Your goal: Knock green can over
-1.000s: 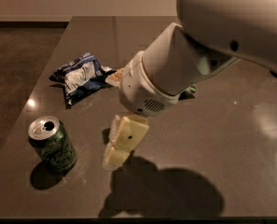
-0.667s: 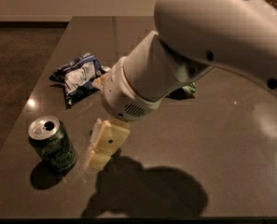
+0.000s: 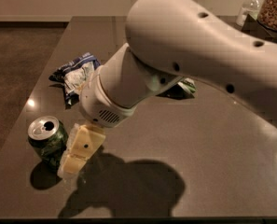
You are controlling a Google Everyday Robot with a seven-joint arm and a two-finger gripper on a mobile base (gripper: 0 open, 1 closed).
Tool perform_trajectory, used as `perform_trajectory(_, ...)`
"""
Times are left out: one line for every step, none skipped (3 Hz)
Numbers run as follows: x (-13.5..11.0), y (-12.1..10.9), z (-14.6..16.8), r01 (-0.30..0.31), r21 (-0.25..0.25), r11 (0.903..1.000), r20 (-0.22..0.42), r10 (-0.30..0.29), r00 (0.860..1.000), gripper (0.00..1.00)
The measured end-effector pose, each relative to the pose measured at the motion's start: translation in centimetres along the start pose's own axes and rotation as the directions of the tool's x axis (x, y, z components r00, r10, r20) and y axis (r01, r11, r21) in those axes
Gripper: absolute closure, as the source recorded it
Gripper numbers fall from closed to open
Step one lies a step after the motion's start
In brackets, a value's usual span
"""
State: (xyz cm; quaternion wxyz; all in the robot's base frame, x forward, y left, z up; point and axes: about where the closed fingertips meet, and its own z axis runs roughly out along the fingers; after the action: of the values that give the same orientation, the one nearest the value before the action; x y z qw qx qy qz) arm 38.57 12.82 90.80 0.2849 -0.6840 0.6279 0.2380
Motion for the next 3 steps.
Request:
perform_trajectory(-0.4,0.8,1.9,0.002,-0.044,0.999,0.014,-0.001,1.0,0.0)
perform_trajectory(-0.8,1.3,3.3,0.003,-0.078,0.997,0.03,0.0,1.0,0.0)
perform_trajectory(-1.2,1.5,4.1,0.001,-0.098,0.9952,0.043,0.004,0.999,0.17)
